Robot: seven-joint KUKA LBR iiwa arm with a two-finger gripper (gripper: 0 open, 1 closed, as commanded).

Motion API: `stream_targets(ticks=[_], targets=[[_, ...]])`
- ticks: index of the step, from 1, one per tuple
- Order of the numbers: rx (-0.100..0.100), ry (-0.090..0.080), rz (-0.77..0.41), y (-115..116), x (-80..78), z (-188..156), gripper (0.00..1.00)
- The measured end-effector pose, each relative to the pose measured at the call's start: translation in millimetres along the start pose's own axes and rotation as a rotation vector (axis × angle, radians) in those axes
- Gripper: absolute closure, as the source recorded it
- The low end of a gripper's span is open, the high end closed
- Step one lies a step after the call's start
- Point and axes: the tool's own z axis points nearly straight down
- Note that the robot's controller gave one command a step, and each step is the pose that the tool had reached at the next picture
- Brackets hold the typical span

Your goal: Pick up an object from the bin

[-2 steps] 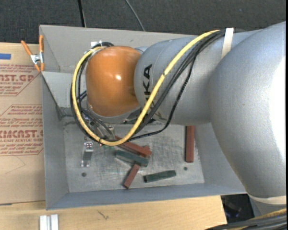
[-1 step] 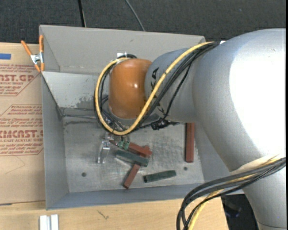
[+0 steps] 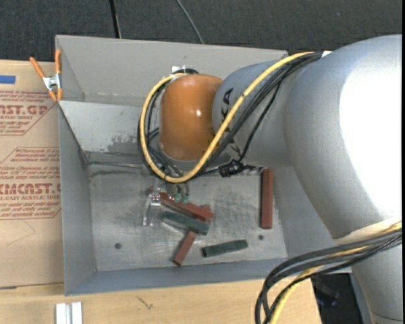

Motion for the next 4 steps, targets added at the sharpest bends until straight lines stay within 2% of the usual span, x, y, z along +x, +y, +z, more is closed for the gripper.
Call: stream_targets(ticks=[1, 2, 3, 4], targets=[[0.002, -0.001, 0.053, -72, -5.6, 0, 0.00], [-0.002, -0.001, 0.119, -65, 0.4, 23, 0.00], [-0.006, 0.003, 0.228, -64, 2.5, 25, 1.00], [-0.006, 0.003, 0.228, -64, 2.5, 25, 1.00]])
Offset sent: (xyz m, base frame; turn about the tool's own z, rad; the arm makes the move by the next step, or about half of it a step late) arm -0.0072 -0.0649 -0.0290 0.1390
